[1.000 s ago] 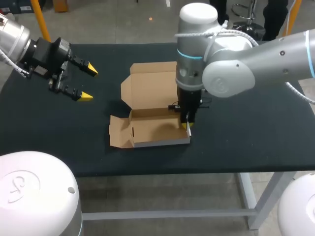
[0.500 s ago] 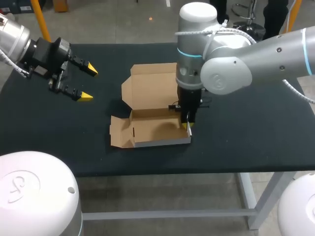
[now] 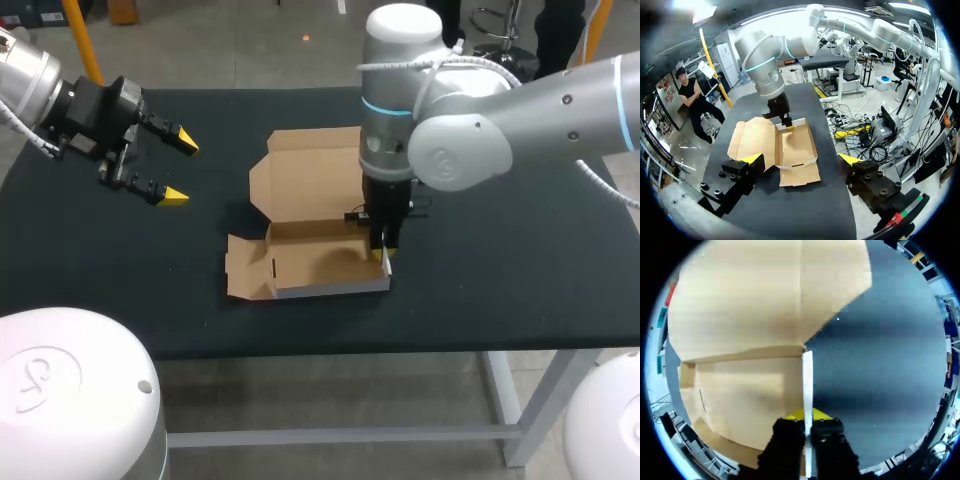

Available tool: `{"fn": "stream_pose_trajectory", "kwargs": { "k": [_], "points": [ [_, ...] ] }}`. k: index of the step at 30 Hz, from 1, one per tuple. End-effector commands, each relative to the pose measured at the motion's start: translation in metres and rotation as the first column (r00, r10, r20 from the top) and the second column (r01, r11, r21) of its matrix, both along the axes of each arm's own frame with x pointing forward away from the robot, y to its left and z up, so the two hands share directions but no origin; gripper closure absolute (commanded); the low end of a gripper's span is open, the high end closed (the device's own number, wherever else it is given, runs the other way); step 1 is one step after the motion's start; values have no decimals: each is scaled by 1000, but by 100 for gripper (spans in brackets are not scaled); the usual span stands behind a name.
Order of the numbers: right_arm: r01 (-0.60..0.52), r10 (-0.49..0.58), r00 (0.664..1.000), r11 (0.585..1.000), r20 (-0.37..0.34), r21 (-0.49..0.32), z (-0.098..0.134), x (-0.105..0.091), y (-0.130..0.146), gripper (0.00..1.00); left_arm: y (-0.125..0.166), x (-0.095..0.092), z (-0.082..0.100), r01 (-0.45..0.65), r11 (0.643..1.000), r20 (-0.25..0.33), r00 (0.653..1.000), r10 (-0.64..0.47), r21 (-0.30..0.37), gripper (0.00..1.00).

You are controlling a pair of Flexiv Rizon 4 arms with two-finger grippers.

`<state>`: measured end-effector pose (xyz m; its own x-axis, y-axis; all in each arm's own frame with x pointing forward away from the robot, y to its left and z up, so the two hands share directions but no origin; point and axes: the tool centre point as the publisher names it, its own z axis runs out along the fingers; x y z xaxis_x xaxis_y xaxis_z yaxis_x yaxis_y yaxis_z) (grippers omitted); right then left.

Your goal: Assemble the packaging by folding the flat box into shape, placing the metal phone stand inside, and closing the box properly

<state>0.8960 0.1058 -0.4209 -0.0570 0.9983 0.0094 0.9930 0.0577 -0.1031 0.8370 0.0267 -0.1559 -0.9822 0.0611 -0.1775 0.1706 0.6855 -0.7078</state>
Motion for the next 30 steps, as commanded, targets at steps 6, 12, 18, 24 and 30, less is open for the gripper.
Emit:
{"fn": "stream_pose_trajectory", "kwargs": {
  "k": [6, 12, 18, 24, 30],
  "points": [
    [-1, 1, 1000, 1000, -10, -9, 2, 2, 3, 100, 1, -1, 1, 1, 1000, -2, 1000, -1, 3, 0],
    [-1, 1, 1000, 1000, -10, -9, 2, 2, 3, 100, 1, -1, 1, 1, 1000, -2, 1000, -1, 3, 0],
    [-1, 1, 1000, 1000, -10, -9, 2, 2, 3, 100, 1, -1, 1, 1, 1000, -2, 1000, -1, 3, 0],
    [-1, 1, 1000, 1000, -10, -9, 2, 2, 3, 100, 3, -10, 7, -122, 991, -151, 982, 113, -48, 0],
    [-1, 1, 1000, 1000, -10, -9, 2, 2, 3, 100, -4, -22, 5, -605, 779, -403, 681, 612, 162, 0]
  ]
}}
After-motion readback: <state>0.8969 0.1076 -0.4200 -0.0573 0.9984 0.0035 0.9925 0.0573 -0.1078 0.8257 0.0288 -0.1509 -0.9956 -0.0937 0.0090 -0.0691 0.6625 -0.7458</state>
